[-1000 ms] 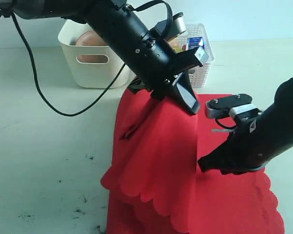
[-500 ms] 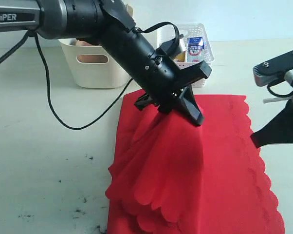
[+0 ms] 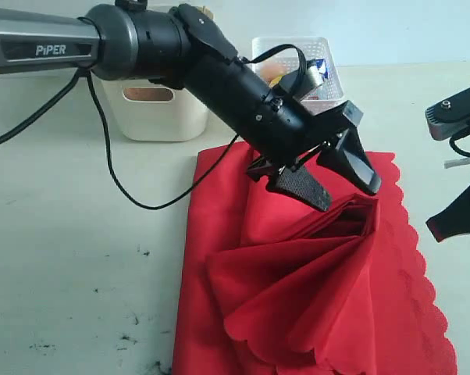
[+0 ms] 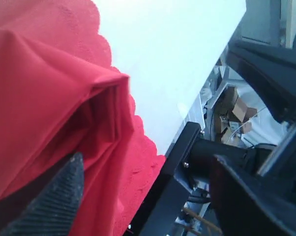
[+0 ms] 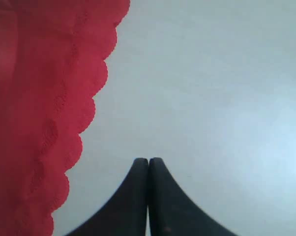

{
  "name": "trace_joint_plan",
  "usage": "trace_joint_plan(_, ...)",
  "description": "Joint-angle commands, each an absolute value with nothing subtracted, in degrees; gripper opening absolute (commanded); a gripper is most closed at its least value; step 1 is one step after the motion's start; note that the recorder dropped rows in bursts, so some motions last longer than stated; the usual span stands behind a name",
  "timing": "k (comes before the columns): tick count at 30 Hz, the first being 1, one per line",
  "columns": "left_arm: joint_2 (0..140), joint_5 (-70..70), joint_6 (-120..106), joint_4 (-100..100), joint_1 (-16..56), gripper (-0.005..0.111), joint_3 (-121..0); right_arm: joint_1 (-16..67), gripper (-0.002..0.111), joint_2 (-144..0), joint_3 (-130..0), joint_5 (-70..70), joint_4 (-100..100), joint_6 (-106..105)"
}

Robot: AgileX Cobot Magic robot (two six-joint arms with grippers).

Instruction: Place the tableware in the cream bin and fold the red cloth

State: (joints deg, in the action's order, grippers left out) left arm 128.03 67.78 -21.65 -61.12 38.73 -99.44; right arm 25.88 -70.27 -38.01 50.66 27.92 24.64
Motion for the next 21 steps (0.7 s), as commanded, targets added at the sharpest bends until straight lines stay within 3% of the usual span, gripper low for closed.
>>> trace_joint_plan(1,124.86,69.96,-22.17,-54.42,38.64,0.07,-102.18,25.99,0.0,-69.89,-38.39,51.15,28.85,24.71)
trace_joint_plan(8,123.03,69.96,-11.49,-28.94,36.89,0.07,-102.63,25.99,0.0,-69.89,-38.39,50.66,28.47,25.12)
trace_joint_plan(21,133.16,69.65,-6.6,-31.3,35.33,0.07,-102.63,25.99,0.0,-69.89,-38.14,49.16,26.93,25.12)
